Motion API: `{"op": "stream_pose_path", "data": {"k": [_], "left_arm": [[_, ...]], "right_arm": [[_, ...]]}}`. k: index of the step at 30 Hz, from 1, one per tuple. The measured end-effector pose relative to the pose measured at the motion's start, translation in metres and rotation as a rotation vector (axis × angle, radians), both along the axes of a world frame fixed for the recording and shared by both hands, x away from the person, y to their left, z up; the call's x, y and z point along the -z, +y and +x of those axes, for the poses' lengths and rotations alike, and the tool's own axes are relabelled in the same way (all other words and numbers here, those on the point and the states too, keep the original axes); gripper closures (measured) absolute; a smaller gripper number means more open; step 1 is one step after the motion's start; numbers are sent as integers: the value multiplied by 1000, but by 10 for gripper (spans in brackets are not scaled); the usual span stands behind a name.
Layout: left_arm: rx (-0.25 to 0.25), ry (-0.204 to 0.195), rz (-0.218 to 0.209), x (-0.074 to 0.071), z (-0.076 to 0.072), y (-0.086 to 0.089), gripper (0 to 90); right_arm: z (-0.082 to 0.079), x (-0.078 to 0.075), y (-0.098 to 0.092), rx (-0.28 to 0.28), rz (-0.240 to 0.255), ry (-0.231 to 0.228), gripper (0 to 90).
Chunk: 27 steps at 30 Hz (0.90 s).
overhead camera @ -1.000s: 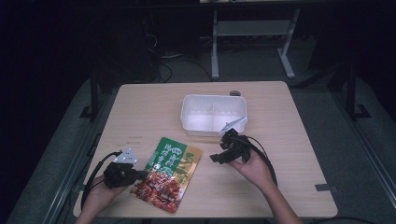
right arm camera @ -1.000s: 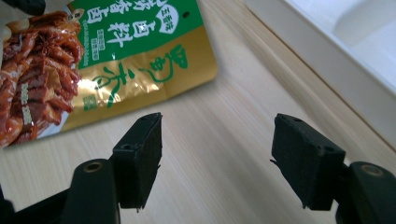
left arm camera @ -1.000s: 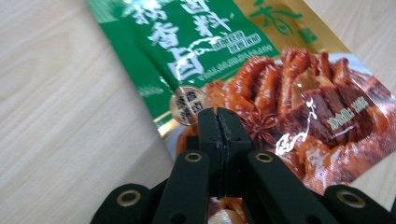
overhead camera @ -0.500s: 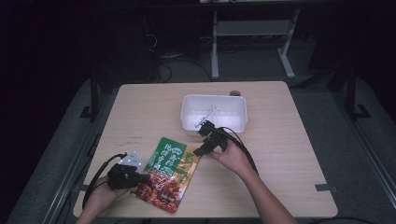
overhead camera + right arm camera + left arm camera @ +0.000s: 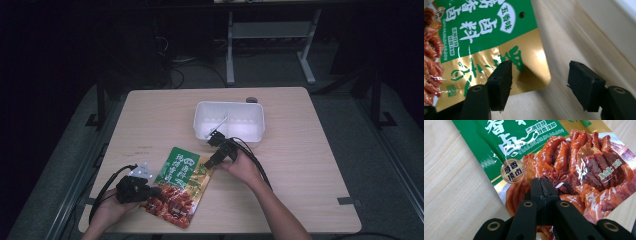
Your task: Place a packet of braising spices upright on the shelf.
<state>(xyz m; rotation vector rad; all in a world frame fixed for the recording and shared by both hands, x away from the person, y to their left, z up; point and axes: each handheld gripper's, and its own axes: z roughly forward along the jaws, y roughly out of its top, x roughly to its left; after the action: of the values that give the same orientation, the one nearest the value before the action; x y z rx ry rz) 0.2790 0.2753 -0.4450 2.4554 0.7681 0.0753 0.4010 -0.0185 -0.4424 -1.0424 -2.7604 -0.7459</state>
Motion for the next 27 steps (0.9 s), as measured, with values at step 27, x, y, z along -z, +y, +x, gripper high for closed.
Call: {"op": "stream_pose_path", "data": {"k": [27], "left_arm": [[3,-4,13,1,0,-1,900]], "right_arm": [[-22,-26,12,-102,131,46,613]]}}
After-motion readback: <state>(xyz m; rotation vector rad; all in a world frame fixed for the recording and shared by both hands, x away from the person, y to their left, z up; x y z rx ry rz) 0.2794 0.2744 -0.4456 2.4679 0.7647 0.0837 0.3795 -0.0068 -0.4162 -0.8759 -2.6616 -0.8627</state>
